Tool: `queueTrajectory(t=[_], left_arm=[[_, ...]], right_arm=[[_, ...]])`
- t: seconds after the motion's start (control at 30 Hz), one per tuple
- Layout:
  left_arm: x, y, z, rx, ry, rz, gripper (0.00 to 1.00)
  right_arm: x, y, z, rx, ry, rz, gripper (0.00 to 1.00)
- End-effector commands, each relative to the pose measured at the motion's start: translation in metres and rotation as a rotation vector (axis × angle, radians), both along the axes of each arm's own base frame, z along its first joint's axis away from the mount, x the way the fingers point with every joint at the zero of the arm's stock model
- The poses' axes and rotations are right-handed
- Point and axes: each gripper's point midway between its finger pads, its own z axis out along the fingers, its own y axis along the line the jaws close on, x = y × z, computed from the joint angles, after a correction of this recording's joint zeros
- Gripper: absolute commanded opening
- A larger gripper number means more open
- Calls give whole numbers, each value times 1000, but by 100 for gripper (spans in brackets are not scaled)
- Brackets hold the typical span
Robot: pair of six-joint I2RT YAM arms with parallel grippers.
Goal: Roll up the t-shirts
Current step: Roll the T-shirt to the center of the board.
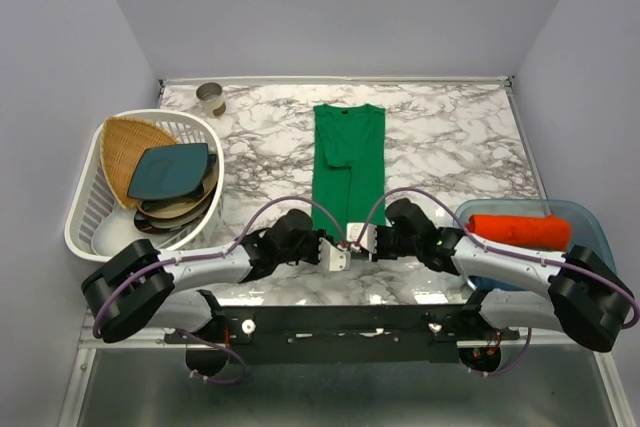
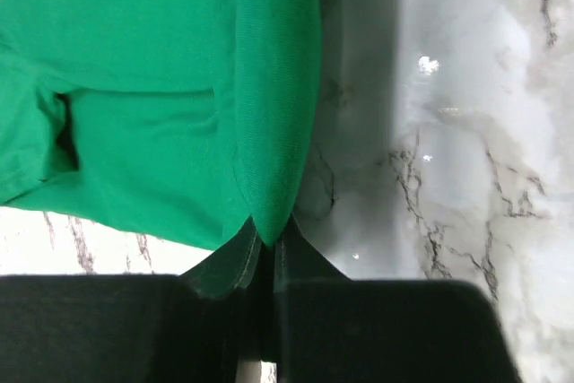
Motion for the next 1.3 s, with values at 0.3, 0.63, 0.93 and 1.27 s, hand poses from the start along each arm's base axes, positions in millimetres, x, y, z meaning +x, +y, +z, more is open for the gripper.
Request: queueTrajectory(t=[0.3,0.63,0.93,1.27], left_arm=[[-27,23,26,108,623,-55,4],[11,33,28,146,991,-10,2],[42,45,12,202,1084,10,2],[62,49,-5,231,1127,33,4]], right_arm=[[-25,-25,16,-29,415,103,1],[11,-20,28,-52,761,103,1],[32,-23,16,-103,859,93,1],[44,-31,-6,-160,934,54,1]])
